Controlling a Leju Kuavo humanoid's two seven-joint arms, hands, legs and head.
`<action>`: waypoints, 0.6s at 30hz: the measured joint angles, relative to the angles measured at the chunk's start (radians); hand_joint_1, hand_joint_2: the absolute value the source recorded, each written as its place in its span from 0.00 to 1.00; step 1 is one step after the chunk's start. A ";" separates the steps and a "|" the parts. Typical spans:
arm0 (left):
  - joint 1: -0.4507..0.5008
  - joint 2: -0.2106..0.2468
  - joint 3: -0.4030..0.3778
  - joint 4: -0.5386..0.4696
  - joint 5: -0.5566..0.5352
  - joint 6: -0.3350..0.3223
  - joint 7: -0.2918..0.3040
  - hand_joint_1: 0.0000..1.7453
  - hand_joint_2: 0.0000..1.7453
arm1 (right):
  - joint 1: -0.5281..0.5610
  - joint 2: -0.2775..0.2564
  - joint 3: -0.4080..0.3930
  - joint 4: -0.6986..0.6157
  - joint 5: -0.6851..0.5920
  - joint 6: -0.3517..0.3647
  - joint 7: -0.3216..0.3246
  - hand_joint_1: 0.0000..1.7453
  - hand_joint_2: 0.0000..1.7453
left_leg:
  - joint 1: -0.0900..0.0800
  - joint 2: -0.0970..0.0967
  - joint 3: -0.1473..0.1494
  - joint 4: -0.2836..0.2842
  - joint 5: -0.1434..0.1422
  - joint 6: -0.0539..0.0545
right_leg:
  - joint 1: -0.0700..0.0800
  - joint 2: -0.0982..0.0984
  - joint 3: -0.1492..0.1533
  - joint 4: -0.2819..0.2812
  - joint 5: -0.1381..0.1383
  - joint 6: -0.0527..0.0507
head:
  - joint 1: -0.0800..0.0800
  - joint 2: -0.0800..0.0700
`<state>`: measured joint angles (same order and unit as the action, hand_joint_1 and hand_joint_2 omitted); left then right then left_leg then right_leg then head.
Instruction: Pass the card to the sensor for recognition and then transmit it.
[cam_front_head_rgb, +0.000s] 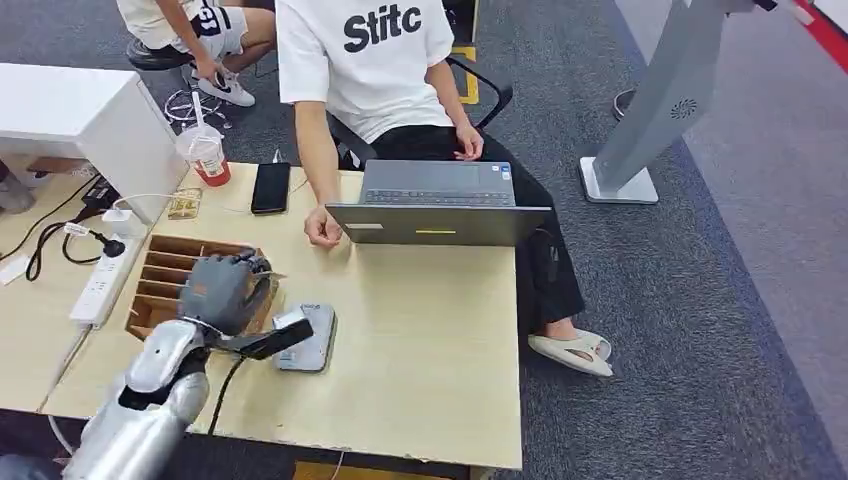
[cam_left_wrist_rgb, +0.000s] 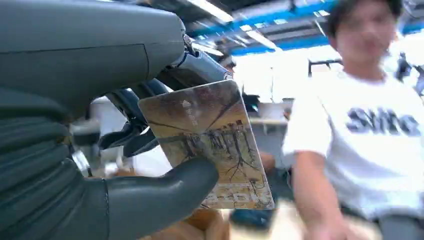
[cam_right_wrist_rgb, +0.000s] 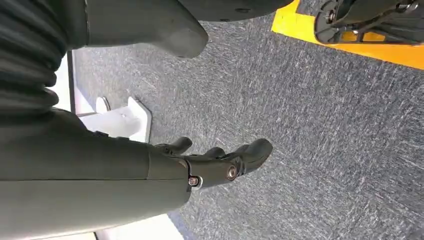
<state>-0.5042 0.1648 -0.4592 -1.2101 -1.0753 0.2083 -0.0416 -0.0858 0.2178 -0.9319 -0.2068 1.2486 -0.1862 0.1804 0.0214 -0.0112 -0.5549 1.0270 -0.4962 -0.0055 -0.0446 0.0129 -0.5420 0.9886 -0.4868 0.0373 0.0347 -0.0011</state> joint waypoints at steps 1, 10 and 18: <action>-0.007 0.004 0.010 -0.013 0.005 -0.004 -0.001 1.00 1.00 | 0.000 0.000 0.000 0.000 0.000 0.000 -0.002 0.00 1.00 | 0.000 0.000 0.000 0.000 0.000 0.000 | 0.000 0.000 0.000 0.000 0.000 0.000 | 0.000 0.000; -0.028 0.025 0.064 -0.128 0.013 -0.004 -0.016 1.00 1.00 | 0.000 0.000 0.000 0.000 0.006 -0.001 -0.005 0.00 1.00 | 0.000 0.000 0.000 0.000 0.000 0.000 | 0.000 0.000 -0.001 0.000 0.000 0.000 | 0.000 0.000; -0.057 0.042 0.089 -0.159 -0.039 0.038 -0.011 1.00 1.00 | -0.001 0.001 0.000 0.000 0.015 0.001 -0.005 0.00 1.00 | 0.000 0.000 0.000 0.000 0.000 0.000 | 0.000 0.000 -0.001 0.001 0.000 0.000 | 0.000 0.000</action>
<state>-0.5612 0.2071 -0.3704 -1.3691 -1.1140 0.2461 -0.0530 -0.0864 0.2186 -0.9319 -0.2068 1.2631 -0.1854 0.1751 0.0213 -0.0111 -0.5552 1.0270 -0.4960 -0.0054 -0.0447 0.0130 -0.5427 0.9893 -0.4869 0.0372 0.0347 -0.0011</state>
